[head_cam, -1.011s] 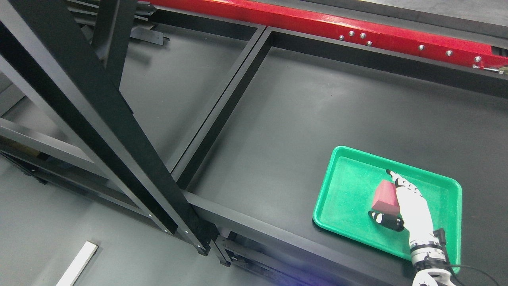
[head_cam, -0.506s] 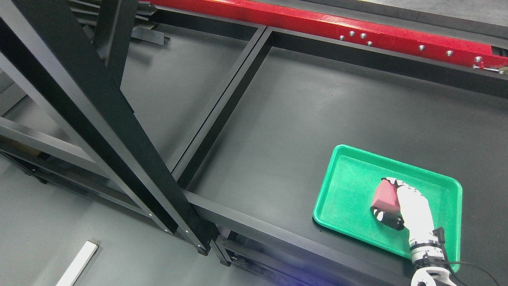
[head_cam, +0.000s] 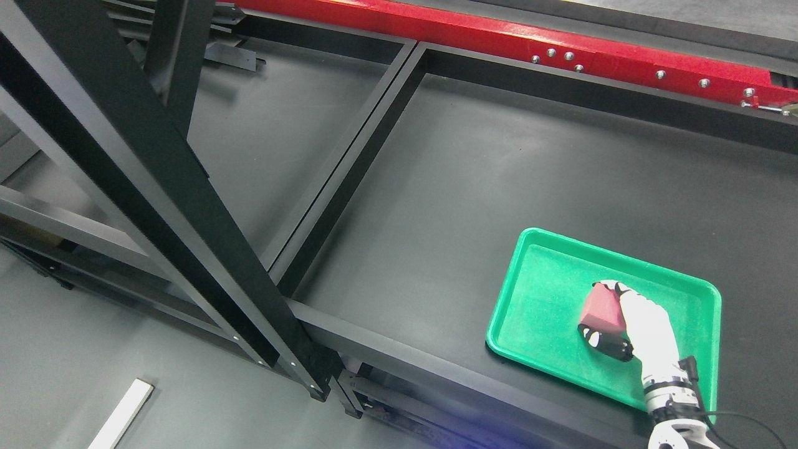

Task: Pick pink block from left shelf to tray
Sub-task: 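Close the right hand around the pink block in the green tray, then lift the pink block out of the green tray with the right hand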

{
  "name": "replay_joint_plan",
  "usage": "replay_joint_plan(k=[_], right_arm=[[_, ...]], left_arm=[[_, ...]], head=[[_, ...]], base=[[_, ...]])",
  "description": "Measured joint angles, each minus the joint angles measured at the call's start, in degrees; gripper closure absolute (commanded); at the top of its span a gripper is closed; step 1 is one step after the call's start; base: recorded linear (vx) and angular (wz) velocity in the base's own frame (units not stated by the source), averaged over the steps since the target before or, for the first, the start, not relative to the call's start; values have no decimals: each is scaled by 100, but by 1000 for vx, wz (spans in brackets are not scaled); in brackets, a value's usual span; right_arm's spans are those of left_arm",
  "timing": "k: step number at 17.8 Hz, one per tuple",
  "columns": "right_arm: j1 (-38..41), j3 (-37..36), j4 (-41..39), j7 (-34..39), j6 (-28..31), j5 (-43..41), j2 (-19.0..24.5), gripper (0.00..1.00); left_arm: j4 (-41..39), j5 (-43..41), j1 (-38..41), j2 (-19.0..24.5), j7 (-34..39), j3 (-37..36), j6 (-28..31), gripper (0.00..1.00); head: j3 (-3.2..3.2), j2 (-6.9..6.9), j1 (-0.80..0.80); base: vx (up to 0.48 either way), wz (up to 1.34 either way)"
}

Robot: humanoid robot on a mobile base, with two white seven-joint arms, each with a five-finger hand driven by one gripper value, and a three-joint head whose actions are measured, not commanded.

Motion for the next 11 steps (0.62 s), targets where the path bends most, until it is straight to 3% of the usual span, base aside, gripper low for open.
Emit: replay_joint_plan(k=[11], right_arm=[[4,-710,-450,-1021,-730,-825,258,97]], left_arm=[[0,0,0,0,0,0,0,0]], head=[[0,0,0]], base=[[0,0]])
